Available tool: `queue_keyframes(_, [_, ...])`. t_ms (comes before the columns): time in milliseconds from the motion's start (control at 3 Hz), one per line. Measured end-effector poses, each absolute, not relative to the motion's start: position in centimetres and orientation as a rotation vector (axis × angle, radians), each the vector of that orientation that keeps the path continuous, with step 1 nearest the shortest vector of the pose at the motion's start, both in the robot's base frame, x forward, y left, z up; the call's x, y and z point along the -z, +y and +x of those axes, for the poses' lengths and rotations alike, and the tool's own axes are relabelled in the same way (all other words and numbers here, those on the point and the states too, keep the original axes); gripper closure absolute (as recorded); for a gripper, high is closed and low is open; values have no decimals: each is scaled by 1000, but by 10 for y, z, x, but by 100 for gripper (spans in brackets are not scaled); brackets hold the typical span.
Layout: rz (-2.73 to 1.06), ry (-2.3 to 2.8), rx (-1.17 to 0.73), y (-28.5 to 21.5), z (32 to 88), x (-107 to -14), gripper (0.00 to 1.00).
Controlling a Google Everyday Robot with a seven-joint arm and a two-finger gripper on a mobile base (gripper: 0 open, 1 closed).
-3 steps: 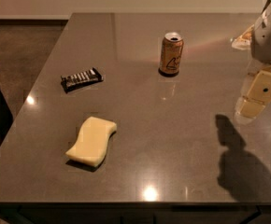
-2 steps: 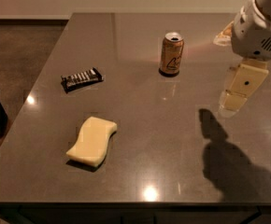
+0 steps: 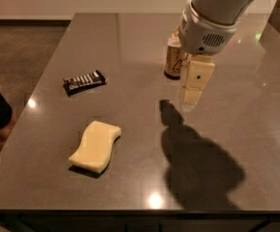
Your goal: Move orange can near sponge
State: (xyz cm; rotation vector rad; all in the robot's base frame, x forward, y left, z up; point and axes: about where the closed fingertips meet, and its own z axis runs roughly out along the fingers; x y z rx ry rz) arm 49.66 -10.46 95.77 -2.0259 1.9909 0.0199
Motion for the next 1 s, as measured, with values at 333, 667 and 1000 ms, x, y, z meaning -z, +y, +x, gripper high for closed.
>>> queue_keyframes(333, [-2081,1956,-34,-72,518,-948,0])
queue_keyframes(667, [-1942,2023,-70,-68,549,-948,0])
queue_keyframes(1000, [-1908,2050,-74,-66,549,-949,0])
